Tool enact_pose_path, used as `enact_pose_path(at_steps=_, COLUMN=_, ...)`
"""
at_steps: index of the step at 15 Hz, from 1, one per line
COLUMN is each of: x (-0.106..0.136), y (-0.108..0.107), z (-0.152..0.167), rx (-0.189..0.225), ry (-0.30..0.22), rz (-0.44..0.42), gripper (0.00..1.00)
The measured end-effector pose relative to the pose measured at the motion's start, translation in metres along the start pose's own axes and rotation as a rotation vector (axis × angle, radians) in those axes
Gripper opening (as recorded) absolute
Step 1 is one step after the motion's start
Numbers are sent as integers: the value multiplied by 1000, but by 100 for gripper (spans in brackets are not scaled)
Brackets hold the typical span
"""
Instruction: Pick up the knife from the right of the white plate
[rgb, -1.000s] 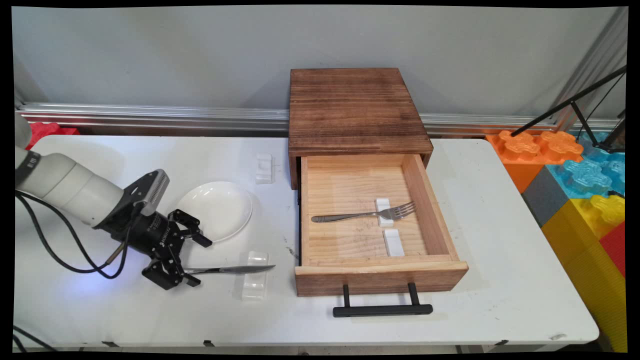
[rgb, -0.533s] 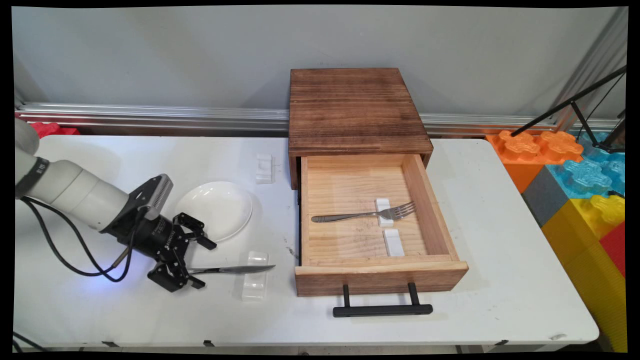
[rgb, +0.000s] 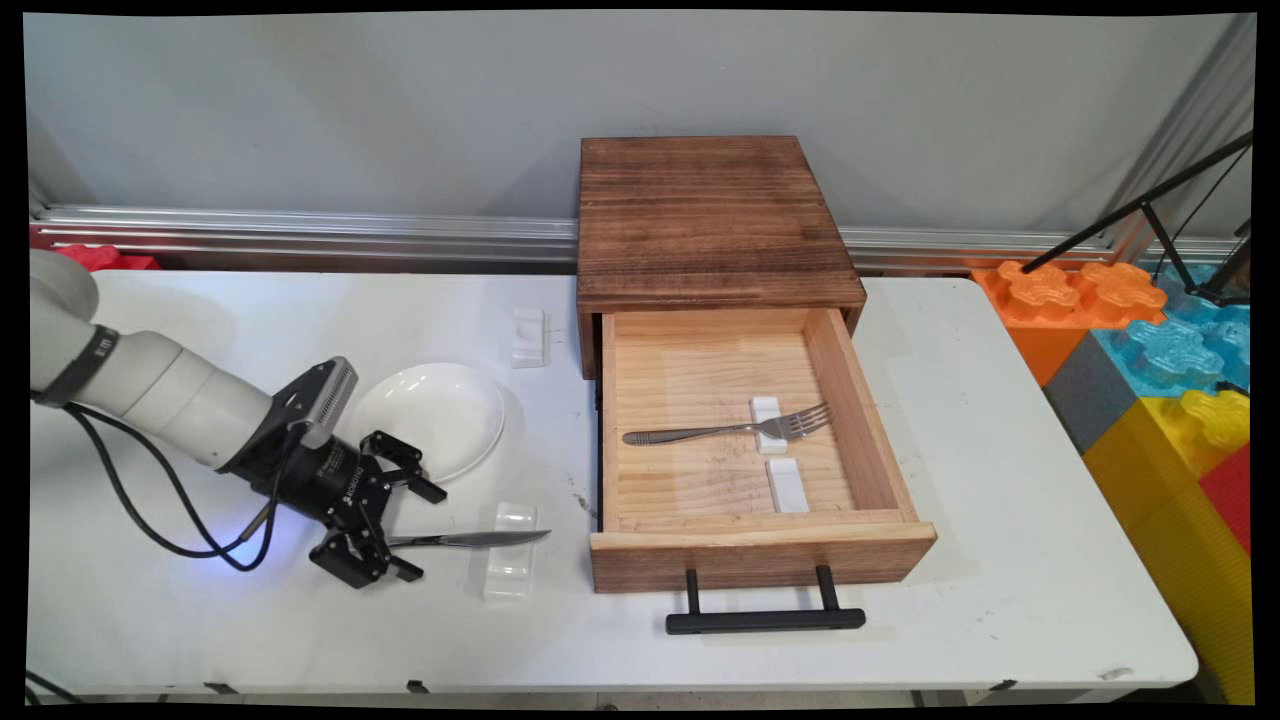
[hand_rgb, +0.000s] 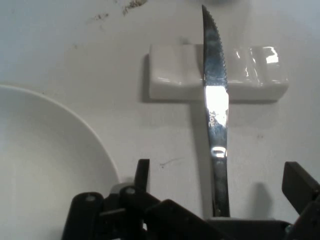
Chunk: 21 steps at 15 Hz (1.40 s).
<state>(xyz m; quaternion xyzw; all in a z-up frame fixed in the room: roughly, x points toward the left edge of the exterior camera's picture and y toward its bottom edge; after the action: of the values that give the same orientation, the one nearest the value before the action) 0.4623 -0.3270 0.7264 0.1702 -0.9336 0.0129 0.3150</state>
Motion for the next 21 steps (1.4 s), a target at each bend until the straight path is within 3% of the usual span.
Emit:
enact_pose_path(at_steps=16, x=-2, y=1, z=5, rx=-33, ry=-16, rz=50, gripper=100)
enact_pose_path(at_steps=17, x=-2, y=2, z=5, rx=-33, ry=-17, rz=52, gripper=0)
enact_pose_path(at_steps=21, x=-3, y=2, z=4, rx=-38, ry=-29, rz=56, gripper=0)
